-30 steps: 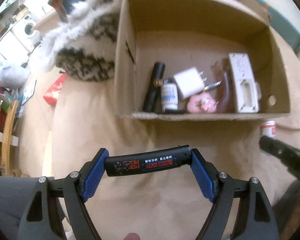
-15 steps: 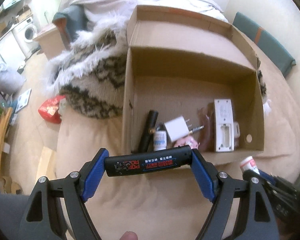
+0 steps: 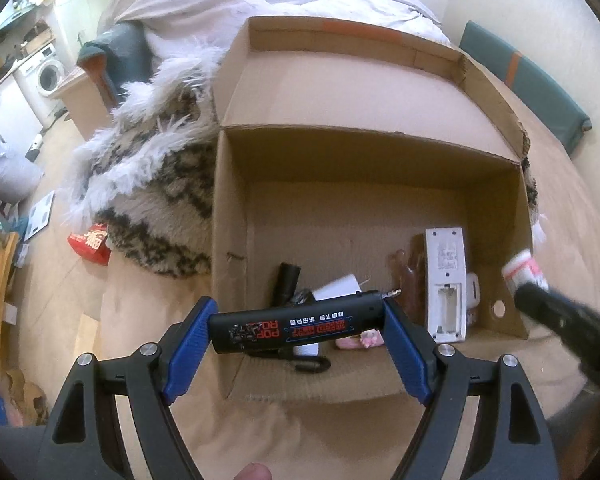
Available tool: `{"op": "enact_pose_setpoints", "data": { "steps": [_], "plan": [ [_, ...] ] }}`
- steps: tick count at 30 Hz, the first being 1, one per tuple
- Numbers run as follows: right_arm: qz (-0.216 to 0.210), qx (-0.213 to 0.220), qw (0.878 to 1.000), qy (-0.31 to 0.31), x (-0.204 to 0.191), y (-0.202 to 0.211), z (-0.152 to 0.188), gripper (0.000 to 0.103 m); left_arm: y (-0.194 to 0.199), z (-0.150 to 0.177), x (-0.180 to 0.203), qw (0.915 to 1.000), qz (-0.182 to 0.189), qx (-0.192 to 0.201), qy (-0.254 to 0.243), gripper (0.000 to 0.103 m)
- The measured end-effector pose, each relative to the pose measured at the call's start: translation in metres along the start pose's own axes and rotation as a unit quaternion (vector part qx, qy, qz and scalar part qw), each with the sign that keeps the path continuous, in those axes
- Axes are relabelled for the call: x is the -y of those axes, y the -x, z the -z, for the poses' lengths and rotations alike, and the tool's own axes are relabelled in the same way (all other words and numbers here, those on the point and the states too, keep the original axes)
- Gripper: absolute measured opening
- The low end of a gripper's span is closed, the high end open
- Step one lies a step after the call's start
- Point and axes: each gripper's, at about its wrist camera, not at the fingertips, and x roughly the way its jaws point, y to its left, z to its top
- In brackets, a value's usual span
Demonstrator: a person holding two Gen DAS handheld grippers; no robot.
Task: Organize rigid objects
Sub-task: 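Carry battery pack and medicine bottle into the box and open both tools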
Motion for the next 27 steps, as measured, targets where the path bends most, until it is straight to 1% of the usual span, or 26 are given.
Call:
{"op": "enact_pose_setpoints", "data": {
  "steps": [5,9,21,25,27],
  "plan": [
    [0.012,-0.003,1.0,0.021,-0.002,-0.018,-0.026,0.029,-0.014,-0.007,0.008,0.9999,-0.006,-0.003,-0.009,0.08],
    [0.014,-0.01,0.999,0.027,0.0,-0.034,-0.034,0.029,-0.028,-0.012,0.011,0.9998,-0.014,-0.01,-0.013,0.08],
    [0.011,-0.025,1.0,-0.001,0.023,-0.063,-0.028,0.029,-0.066,-0.011,0.029,0.9984,-0.024,-0.031,-0.041,0.08],
    [0.017,-0.031,0.999,0.0,0.024,-0.072,-0.028,0.029,-0.076,-0.009,0.033,0.9977,-0.027,-0.039,-0.048,0.08],
    [0.017,-0.031,0.999,0.001,0.023,-0.074,-0.029,0.029,-0.079,-0.009,0.036,0.9971,-0.036,-0.036,-0.056,0.08]
  ]
}}
